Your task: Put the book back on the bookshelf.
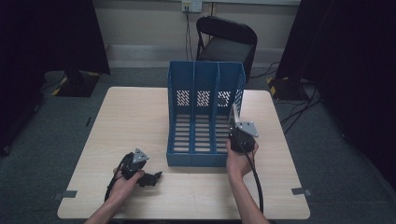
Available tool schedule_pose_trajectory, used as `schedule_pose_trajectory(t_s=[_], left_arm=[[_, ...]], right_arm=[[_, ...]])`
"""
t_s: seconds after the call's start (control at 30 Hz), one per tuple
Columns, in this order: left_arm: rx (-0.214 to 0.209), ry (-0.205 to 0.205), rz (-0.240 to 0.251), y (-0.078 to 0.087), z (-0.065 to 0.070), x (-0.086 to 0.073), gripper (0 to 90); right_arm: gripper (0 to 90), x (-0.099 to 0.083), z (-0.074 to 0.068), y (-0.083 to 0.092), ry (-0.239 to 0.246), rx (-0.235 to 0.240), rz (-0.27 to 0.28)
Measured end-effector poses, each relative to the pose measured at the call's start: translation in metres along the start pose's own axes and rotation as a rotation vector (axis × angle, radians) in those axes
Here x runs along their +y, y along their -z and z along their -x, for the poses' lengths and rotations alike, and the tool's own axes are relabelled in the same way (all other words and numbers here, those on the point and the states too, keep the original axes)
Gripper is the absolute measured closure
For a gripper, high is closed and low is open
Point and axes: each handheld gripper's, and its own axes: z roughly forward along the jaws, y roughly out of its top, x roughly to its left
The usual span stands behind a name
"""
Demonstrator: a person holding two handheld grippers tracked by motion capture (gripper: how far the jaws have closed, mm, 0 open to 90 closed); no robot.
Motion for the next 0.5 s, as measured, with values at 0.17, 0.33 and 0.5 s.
schedule_pose_trajectory(t_s=[0.17, 0.33, 0.5], left_arm=[[0.000, 0.001, 0.001, 0.0000, 0.0000, 0.0000, 0.0], [0.001, -0.001, 0.000, 0.0000, -0.0001, 0.0001, 0.0], [0.000, 0.001, 0.001, -0.0001, 0.0001, 0.0000, 0.0]], right_arm=[[70.5, 0.0021, 0.0031, 0.0013, -0.006, 0.016, 0.009], [66.9, 0.0027, 0.0059, 0.0008, -0.012, 0.032, 0.002], [61.0, 0.0035, 0.0078, 0.0012, -0.009, 0.052, 0.007]])
